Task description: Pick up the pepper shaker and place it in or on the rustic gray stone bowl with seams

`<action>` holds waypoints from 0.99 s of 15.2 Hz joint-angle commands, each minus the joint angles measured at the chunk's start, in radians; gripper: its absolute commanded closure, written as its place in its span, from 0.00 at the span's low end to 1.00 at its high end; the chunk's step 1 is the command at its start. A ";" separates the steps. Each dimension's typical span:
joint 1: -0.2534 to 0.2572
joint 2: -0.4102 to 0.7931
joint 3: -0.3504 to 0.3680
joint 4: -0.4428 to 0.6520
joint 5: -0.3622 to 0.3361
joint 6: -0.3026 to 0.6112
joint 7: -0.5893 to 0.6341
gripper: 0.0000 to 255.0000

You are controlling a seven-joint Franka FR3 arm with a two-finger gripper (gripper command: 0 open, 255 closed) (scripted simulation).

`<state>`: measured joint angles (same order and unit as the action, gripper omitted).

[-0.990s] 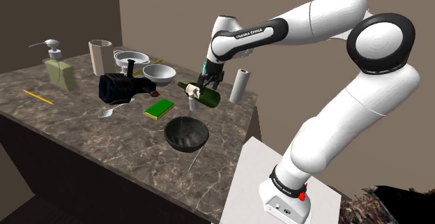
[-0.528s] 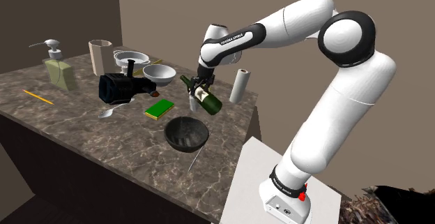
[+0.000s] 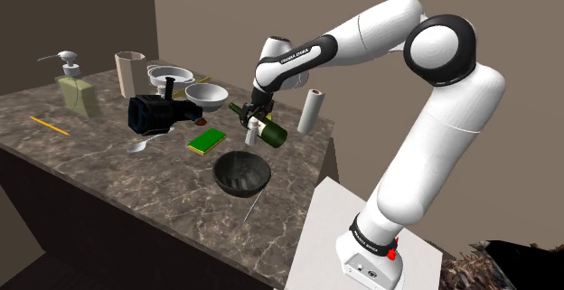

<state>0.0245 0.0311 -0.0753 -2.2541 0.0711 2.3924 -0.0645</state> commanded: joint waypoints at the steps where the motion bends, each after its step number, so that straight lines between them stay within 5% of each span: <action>1: -0.008 0.012 -0.008 -0.015 -0.002 0.002 0.000 0.00; 4: -0.009 0.012 -0.006 -0.015 -0.002 0.002 0.000 0.00; 5: -0.006 0.020 -0.003 -0.009 -0.003 0.003 0.006 1.00; 15: -0.010 0.003 -0.006 -0.010 -0.004 -0.012 0.001 1.00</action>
<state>0.0182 0.0337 -0.0771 -2.2575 0.0704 2.3889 -0.0640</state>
